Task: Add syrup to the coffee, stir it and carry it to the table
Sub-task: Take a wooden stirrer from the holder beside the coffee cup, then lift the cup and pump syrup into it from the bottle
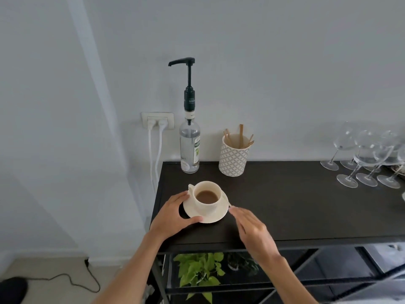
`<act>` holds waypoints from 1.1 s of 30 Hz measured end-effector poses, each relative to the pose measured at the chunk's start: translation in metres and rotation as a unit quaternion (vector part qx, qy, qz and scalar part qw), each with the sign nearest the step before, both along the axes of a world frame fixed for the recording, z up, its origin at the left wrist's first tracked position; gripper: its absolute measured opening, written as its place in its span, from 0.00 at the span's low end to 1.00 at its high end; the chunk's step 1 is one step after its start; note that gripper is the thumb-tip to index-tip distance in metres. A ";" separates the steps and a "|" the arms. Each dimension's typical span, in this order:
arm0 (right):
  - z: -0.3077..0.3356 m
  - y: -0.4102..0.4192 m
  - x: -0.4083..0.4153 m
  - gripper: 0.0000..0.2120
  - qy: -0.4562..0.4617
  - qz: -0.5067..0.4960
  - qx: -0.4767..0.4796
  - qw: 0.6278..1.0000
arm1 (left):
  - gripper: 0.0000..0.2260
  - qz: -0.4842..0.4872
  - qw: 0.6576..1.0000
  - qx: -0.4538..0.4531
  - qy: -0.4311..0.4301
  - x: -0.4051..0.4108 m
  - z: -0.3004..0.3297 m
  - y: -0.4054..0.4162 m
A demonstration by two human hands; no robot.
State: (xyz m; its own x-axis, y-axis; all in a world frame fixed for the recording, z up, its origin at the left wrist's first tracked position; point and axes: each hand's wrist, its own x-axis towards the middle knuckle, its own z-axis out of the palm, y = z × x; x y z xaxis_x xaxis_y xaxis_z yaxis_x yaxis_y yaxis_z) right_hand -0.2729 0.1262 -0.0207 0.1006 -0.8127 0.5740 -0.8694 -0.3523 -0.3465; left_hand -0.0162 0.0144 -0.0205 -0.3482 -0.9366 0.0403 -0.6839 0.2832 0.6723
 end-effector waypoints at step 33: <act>0.041 -0.042 0.018 0.36 -0.264 0.027 0.272 0.925 | 0.25 0.082 0.979 0.046 0.179 -0.002 0.001 0.015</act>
